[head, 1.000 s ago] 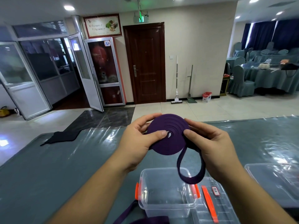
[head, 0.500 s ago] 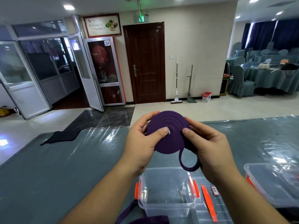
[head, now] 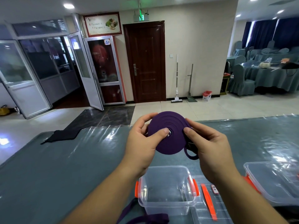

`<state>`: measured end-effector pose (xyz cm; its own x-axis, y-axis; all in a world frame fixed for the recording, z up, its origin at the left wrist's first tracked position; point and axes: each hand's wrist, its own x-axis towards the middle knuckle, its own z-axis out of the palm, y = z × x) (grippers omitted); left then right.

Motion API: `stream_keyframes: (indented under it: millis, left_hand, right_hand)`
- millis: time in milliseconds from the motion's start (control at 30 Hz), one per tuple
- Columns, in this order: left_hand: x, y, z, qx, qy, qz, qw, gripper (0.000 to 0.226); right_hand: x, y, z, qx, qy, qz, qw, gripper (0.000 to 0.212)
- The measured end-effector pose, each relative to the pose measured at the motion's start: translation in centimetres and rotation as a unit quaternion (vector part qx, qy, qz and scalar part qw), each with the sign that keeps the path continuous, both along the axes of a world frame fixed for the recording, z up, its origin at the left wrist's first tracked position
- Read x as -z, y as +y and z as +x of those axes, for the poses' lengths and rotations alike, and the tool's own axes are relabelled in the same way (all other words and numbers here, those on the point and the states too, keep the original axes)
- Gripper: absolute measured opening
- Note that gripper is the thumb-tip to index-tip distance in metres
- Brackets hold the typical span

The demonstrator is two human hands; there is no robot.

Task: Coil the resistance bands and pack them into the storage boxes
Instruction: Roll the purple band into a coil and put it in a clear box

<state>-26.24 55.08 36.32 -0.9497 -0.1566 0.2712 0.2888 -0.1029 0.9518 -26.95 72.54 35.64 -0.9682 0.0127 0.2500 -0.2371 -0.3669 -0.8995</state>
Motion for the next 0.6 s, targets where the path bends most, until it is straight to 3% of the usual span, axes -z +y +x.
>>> stream_keyframes:
  millis: [200, 600]
  left_hand:
    - [-0.8, -1.3, 0.0, 0.068, -0.022, -0.059, 0.996, 0.054]
    - [-0.1, 0.0, 0.6, 0.022, 0.018, 0.013, 1.000, 0.060]
  right_hand:
    - [-0.4, 0.7, -0.2, -0.008, -0.002, 0.036, 0.999, 0.026]
    - [-0.5, 0.2, 0.5, -0.020, -0.043, -0.086, 0.995, 0.022]
